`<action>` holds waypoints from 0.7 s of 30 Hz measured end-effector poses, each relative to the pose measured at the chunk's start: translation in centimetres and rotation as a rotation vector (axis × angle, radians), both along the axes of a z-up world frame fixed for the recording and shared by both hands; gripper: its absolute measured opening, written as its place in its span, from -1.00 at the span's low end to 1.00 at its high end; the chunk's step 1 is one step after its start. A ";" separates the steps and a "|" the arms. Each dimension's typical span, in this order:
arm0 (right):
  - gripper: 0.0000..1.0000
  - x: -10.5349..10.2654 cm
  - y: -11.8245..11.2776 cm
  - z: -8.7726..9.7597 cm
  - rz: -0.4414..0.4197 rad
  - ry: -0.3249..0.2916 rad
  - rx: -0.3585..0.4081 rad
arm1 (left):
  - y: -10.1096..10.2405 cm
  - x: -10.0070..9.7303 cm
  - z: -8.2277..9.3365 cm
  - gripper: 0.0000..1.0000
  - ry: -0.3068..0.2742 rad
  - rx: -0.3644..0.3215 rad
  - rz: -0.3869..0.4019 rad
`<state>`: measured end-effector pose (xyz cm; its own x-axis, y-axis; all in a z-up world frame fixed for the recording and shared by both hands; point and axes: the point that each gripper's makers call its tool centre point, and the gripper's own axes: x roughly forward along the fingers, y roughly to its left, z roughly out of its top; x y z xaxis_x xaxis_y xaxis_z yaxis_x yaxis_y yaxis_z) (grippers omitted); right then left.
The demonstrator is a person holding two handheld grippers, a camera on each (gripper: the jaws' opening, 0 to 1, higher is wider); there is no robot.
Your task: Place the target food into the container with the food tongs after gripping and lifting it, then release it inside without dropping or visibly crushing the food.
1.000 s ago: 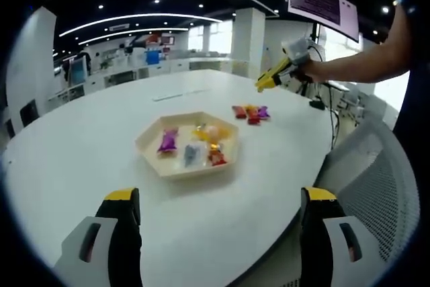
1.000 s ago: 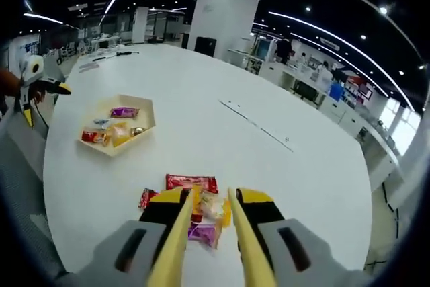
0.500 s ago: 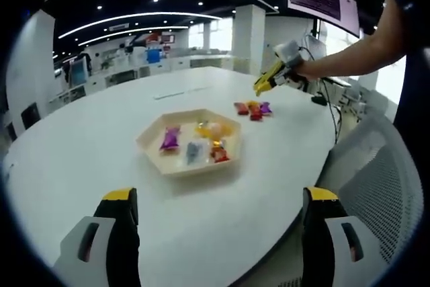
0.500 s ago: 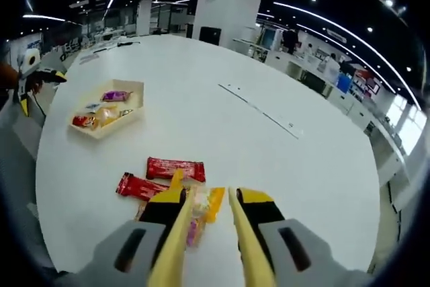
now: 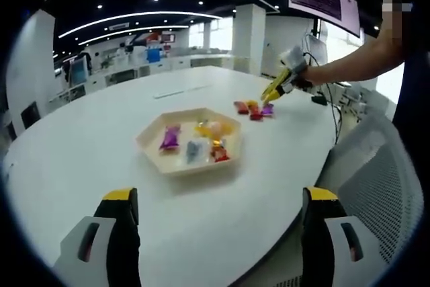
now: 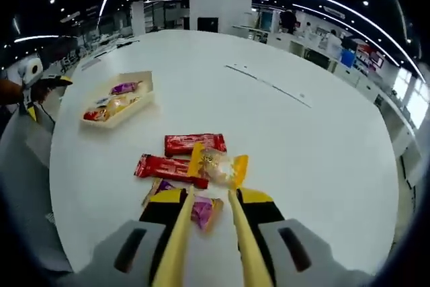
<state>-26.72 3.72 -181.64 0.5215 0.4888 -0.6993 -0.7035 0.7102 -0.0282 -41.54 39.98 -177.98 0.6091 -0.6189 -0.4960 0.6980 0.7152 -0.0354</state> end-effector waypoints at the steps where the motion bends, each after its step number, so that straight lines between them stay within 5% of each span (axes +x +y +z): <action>1: -0.43 -0.1 0.0 0.0 0.001 -0.001 -0.003 | -0.1 0.0 0.0 0.95 0.000 0.001 -0.004; 7: -0.42 -2.0 1.0 1.0 0.086 -0.005 -0.028 | -0.1 -0.1 0.2 0.94 -0.007 -0.002 -0.008; 12: -0.42 -3.8 2.2 0.9 0.244 0.019 -0.077 | 0.0 0.0 0.2 0.94 -0.012 -0.003 -0.002; 15: -0.43 -3.4 2.0 0.3 0.291 -0.003 -0.153 | 0.1 0.1 0.3 0.93 -0.011 -0.008 0.008; 21: -0.43 -3.0 3.1 -0.3 0.311 0.027 -0.142 | 0.1 0.1 0.3 0.93 -0.011 -0.004 0.004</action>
<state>-29.74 6.78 -181.96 0.3436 0.5182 -0.7832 -0.8875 0.4519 -0.0904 -41.46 40.04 -177.72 0.6174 -0.6180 -0.4868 0.6951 0.7182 -0.0302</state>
